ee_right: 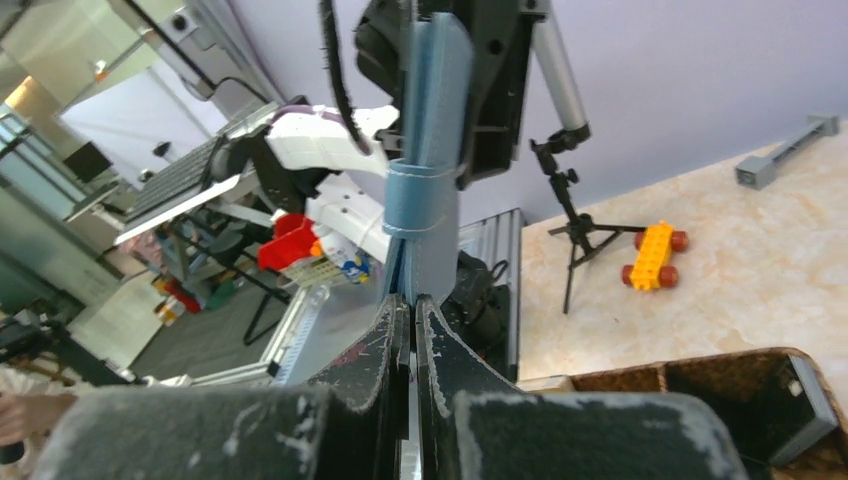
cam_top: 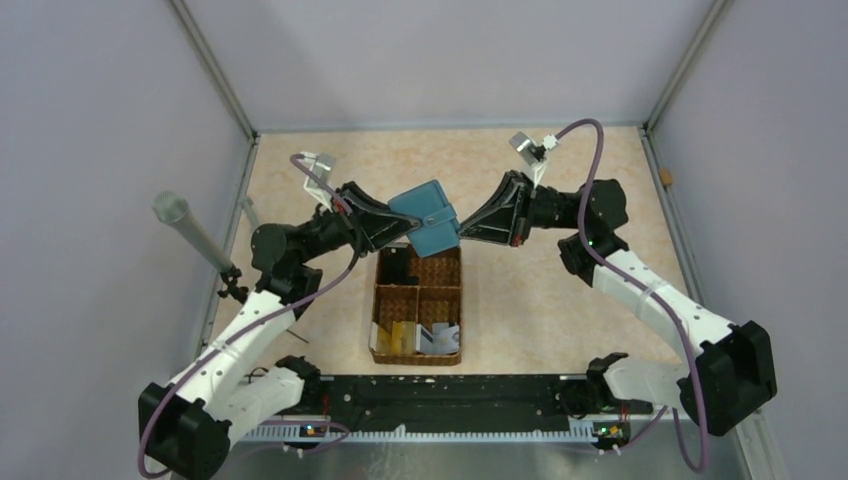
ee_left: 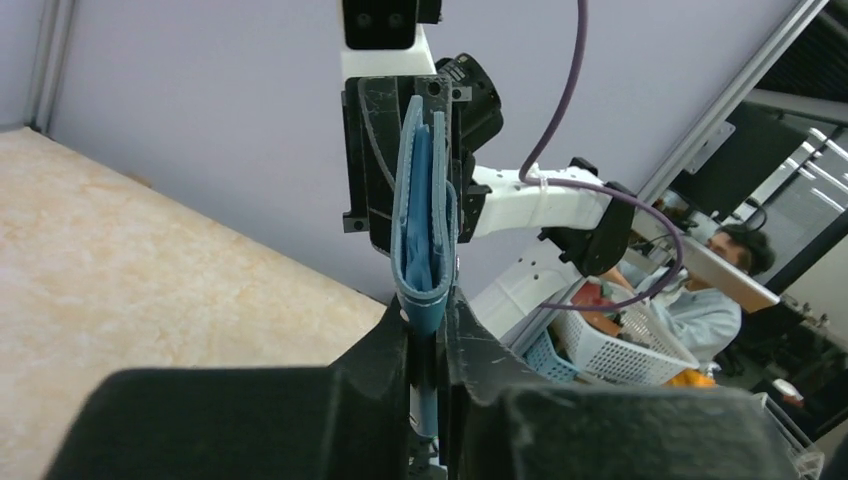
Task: Put the credit cards into the card holder
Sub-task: Open the card holder at the center of the board.
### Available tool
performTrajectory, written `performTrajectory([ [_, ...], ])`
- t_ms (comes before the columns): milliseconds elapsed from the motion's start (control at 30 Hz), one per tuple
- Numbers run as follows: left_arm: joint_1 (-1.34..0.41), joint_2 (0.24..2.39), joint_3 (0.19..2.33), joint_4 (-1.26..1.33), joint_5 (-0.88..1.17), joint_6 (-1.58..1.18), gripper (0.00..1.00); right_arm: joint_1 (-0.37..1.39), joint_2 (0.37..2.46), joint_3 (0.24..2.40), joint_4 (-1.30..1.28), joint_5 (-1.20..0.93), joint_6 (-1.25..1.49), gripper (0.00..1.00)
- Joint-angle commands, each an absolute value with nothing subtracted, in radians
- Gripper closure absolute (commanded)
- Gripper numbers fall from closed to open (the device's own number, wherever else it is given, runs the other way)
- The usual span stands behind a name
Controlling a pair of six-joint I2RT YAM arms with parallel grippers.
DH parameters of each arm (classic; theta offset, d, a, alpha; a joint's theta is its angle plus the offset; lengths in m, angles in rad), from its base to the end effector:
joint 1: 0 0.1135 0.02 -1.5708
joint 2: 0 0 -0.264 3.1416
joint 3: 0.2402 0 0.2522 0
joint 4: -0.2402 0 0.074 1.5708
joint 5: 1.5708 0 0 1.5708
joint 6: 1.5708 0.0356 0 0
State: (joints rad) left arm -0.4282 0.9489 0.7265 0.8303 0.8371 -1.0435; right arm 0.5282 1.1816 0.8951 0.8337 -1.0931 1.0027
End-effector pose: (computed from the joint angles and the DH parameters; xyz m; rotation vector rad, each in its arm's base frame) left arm 0.1698 -0.1065 0.3884 0.5264 1.2532 -1.6710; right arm 0.1991 0.1528 0.3931 -0.8816 1.3225 1.8029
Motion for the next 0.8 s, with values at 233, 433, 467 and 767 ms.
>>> performTrajectory([
  [233,-0.397,0.907,0.897,0.051,0.735,-0.499,1.0,0.521,1.137,0.958,0.136,-0.627,0.459,0.2],
  [433,-0.313,1.043,0.997,-0.268,0.752,-0.345,1.0,0.524,1.135,1.02,0.012,-0.589,0.32,0.17],
  [467,-0.312,1.065,1.015,-0.302,0.757,-0.323,1.0,0.53,1.133,1.031,0.004,-0.601,0.298,0.18],
  [767,-0.311,1.155,1.017,-0.38,0.994,-0.265,1.0,0.613,1.176,1.11,-0.064,-0.904,0.215,0.27],
])
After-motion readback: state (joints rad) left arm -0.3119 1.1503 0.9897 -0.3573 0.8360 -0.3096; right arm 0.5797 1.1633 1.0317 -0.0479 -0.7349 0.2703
